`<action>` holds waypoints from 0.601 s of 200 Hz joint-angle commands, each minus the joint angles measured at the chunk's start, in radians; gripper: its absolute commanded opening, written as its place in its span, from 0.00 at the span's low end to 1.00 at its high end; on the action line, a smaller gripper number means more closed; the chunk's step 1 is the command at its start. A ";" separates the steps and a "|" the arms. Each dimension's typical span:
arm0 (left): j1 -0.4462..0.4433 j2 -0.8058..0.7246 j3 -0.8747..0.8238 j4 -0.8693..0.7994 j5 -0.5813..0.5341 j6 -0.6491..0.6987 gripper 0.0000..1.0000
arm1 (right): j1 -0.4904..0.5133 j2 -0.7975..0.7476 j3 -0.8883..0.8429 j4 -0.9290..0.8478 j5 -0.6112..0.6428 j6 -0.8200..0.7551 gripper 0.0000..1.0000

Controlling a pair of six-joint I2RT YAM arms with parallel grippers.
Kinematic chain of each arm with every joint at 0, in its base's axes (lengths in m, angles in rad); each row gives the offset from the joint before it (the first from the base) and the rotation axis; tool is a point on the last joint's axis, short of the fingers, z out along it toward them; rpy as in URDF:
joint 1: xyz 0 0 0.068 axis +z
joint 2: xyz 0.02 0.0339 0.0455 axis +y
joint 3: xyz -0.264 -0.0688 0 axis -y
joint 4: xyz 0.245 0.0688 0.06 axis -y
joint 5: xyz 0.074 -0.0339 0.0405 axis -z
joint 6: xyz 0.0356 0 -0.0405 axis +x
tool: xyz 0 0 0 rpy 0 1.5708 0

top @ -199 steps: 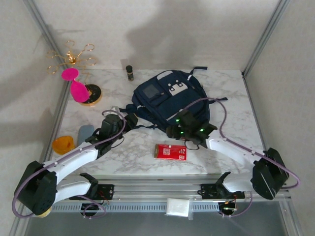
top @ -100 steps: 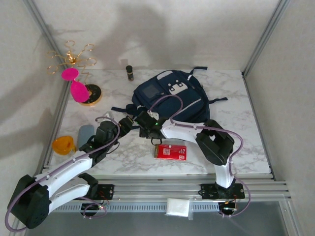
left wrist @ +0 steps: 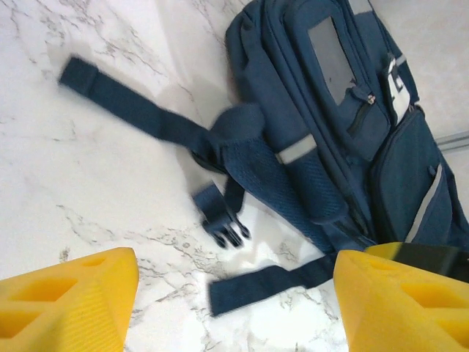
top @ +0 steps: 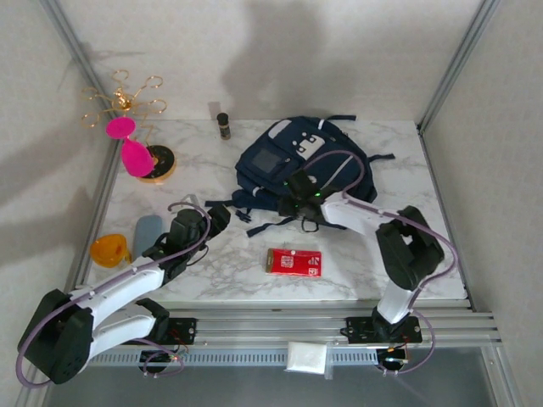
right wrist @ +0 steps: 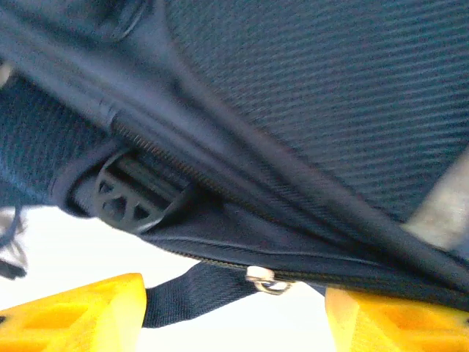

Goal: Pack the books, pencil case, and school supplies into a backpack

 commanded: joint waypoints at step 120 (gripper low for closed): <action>-0.037 0.087 0.046 0.093 0.045 -0.027 0.73 | 0.151 0.062 0.042 -0.172 0.287 0.154 0.44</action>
